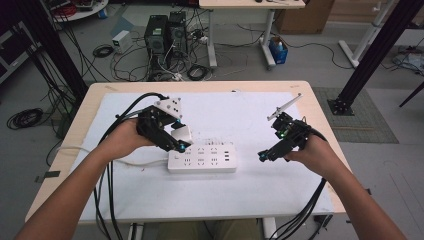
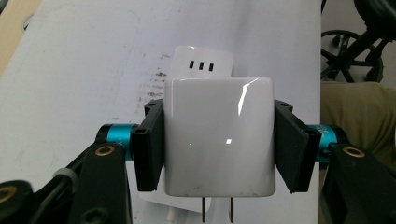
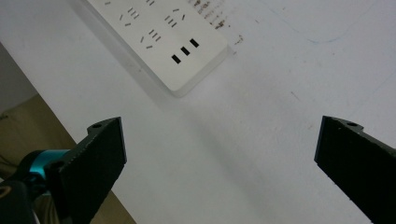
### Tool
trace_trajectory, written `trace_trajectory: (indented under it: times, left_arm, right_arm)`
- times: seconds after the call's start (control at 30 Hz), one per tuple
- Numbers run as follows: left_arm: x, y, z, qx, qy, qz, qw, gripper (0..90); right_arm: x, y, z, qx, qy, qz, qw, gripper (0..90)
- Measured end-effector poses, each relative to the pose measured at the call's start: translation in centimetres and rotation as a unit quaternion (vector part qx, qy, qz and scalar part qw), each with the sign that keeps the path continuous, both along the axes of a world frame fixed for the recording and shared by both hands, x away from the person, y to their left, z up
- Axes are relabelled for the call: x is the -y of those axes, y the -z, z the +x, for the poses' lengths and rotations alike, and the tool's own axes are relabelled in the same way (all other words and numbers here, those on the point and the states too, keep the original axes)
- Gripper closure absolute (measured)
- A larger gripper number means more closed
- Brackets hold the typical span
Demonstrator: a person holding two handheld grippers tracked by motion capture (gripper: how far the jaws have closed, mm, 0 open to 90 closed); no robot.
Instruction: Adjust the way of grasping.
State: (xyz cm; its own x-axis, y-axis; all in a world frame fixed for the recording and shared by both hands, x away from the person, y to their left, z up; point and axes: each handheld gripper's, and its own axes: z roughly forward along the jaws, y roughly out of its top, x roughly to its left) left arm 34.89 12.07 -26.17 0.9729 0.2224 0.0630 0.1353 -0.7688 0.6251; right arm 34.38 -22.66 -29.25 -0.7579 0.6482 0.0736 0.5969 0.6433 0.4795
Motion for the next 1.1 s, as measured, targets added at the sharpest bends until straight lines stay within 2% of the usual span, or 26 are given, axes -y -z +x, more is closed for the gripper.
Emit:
trace_trajectory:
  times: [0.03, 0.07, 0.1, 0.17, 0.27, 0.4, 0.47, 0.57, 0.6, 0.67, 0.7, 0.73, 0.77, 0.8, 0.9, 0.93, 1.03, 1.1]
  left_arm:
    - [0.0, 0.0, 0.0, 0.000, 0.000, 0.000, 1.0000, 42.5]
    - [0.3, 0.0, 0.0, 0.009, -0.001, -0.001, 1.0000, 42.5]
    - [0.4, 0.0, 0.0, 0.012, 0.000, -0.001, 0.9999, 42.5]
    - [0.7, 0.0, -0.1, 0.016, 0.003, 0.002, 0.9999, 42.5]
    - [1.4, 0.3, -0.2, 0.021, 0.006, 0.015, 0.9996, 42.5]
    - [2.7, 0.8, -0.3, 0.026, 0.016, 0.019, 0.9993, 42.5]
    - [3.3, 1.0, -0.3, 0.034, 0.018, 0.018, 0.9991, 42.5]
    - [3.9, 1.3, -0.2, 0.041, 0.013, 0.019, 0.9989, 42.5]
    - [4.5, 1.6, -0.1, 0.045, 0.015, 0.018, 0.9987, 42.5]
    - [5.1, 1.9, 0.0, 0.047, 0.023, 0.017, 0.9985, 42.5]
    - [5.4, 2.0, 0.0, 0.047, 0.025, 0.015, 0.9985, 42.5]
    - [5.8, 2.2, -0.1, 0.047, 0.030, 0.013, 0.9984, 42.5]
    - [5.8, 2.2, -0.1, 0.047, 0.030, 0.013, 0.9984, 42.5]
    - [6.0, 2.3, 0.0, 0.049, 0.035, 0.011, 0.9981, 42.5]
    - [6.6, 2.5, -0.1, 0.052, 0.043, 0.002, 0.9977, 42.5]
    - [6.8, 2.5, -0.1, 0.051, 0.044, -0.001, 0.9977, 42.5]
    - [7.3, 2.6, -0.1, 0.056, 0.049, -0.008, 0.9972, 42.5]
    - [7.6, 2.6, -0.1, 0.058, 0.052, -0.014, 0.9969, 42.5]
  right_arm:
    - [0.0, 0.0, 0.0, 0.000, 0.004, 0.007, 1.0000, 1.4]
    - [0.0, 0.0, 0.0, 0.000, 0.004, 0.007, 1.0000, 1.4]
    - [0.0, 0.0, 0.2, -0.013, 0.014, 0.039, 0.9991, 1.4]
    - [-0.1, 0.0, 0.2, -0.025, 0.024, 0.064, 0.9973, 1.4]
    - [-0.3, 0.0, 0.2, -0.035, 0.031, 0.085, 0.9953, 1.4]
    - [-0.6, -0.1, 0.2, -0.038, 0.037, 0.106, 0.9930, 1.4]
    - [-0.8, -0.1, 0.2, -0.051, 0.041, 0.128, 0.9896, 1.4]
    - [-1.1, 0.2, 0.3, -0.076, 0.044, 0.164, 0.9826, 1.4]
    - [-1.3, 0.4, 0.3, -0.089, 0.045, 0.182, 0.9782, 1.4]
    - [-1.5, 0.6, 0.4, -0.101, 0.044, 0.205, 0.9725, 1.4]
    - [-1.6, 0.8, 0.4, -0.112, 0.048, 0.220, 0.9680, 1.4]
    - [-1.7, 0.9, 0.5, -0.118, 0.050, 0.229, 0.9650, 1.4]
    - [-1.7, 0.9, 0.5, -0.118, 0.050, 0.229, 0.9650, 1.4]
    - [-1.8, 1.0, 0.6, -0.130, 0.050, 0.245, 0.9593, 1.4]
    - [-2.1, 1.3, 0.9, -0.147, 0.053, 0.270, 0.9502, 1.4]
    - [-2.2, 1.4, 1.0, -0.151, 0.053, 0.275, 0.9479, 1.4]
    - [-2.7, 1.7, 1.2, -0.159, 0.053, 0.278, 0.9458, 1.4]
    - [-2.9, 1.8, 1.4, -0.165, 0.055, 0.287, 0.9421, 1.4]
